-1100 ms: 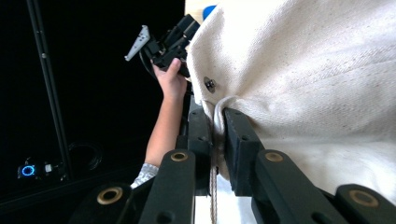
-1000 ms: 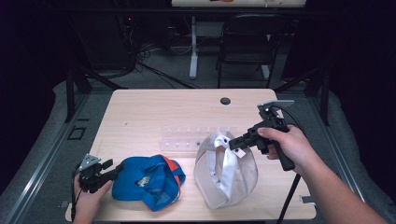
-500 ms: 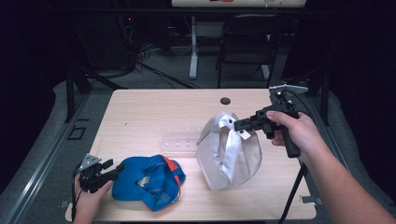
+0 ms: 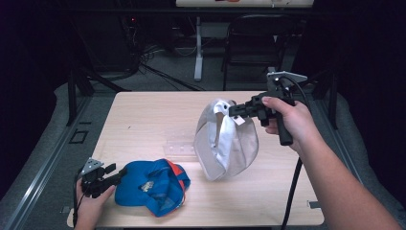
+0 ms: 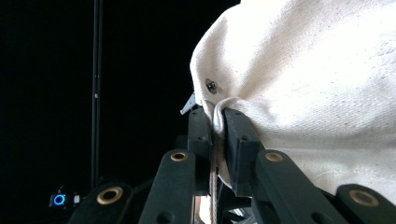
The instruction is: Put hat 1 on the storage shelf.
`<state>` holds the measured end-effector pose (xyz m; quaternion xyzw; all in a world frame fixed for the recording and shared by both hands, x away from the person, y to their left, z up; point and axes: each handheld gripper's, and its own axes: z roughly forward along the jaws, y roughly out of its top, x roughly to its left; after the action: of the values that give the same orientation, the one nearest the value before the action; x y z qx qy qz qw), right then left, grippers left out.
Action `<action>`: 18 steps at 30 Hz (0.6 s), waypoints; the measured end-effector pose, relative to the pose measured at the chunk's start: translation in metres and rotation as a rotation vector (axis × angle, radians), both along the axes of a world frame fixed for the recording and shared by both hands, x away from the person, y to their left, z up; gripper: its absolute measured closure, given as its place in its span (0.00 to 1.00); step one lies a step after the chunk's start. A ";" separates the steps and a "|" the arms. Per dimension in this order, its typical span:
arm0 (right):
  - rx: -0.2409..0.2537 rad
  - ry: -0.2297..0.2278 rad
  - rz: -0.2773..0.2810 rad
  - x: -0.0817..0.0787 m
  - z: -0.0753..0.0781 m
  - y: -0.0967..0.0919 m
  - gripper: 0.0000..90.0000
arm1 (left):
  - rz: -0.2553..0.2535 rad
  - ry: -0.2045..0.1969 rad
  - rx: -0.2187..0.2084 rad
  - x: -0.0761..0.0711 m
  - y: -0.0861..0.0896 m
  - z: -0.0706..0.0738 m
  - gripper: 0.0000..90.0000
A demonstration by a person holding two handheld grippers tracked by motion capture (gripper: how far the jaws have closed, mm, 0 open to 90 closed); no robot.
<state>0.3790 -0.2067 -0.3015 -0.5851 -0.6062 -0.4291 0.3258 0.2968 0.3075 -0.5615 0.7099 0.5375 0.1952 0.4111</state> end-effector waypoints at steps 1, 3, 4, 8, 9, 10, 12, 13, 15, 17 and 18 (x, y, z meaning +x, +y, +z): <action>0.001 -0.001 -0.003 0.001 0.001 0.001 0.91 | -0.001 0.000 0.000 0.000 0.000 0.000 0.50; 0.002 -0.006 -0.010 0.006 0.004 0.005 0.91 | 0.000 -0.001 -0.002 0.000 0.000 0.000 0.50; 0.001 -0.007 -0.016 0.008 0.006 0.007 0.91 | 0.000 -0.002 -0.002 0.000 0.000 0.000 0.50; 0.000 -0.015 -0.029 0.016 0.011 0.014 0.91 | 0.007 0.000 0.003 0.000 0.001 0.001 0.50; 0.001 -0.018 -0.031 0.018 0.011 0.016 0.91 | 0.007 -0.002 -0.001 0.000 0.002 0.001 0.50; 0.002 -0.020 -0.033 0.019 0.012 0.018 0.91 | 0.004 -0.002 -0.003 0.000 0.002 0.001 0.50; 0.001 -0.022 -0.045 0.023 0.012 0.021 0.91 | 0.005 0.001 -0.001 0.000 0.003 0.001 0.50; 0.002 -0.024 -0.050 0.025 0.012 0.023 0.91 | 0.006 0.000 -0.001 0.000 0.003 0.001 0.50; -0.001 -0.028 -0.058 0.029 0.012 0.027 0.91 | 0.007 -0.005 -0.004 0.000 0.003 0.001 0.50; 0.005 -0.028 -0.068 0.033 0.011 0.030 0.91 | 0.010 -0.011 0.000 -0.001 0.002 0.002 0.50; 0.002 -0.027 -0.075 0.035 0.011 0.031 0.91 | 0.009 -0.013 0.001 -0.001 0.002 0.003 0.50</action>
<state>0.4142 -0.1753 -0.2908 -0.6012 -0.5877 -0.4495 0.3019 0.2956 0.3095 -0.5585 0.7066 0.5378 0.2020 0.4132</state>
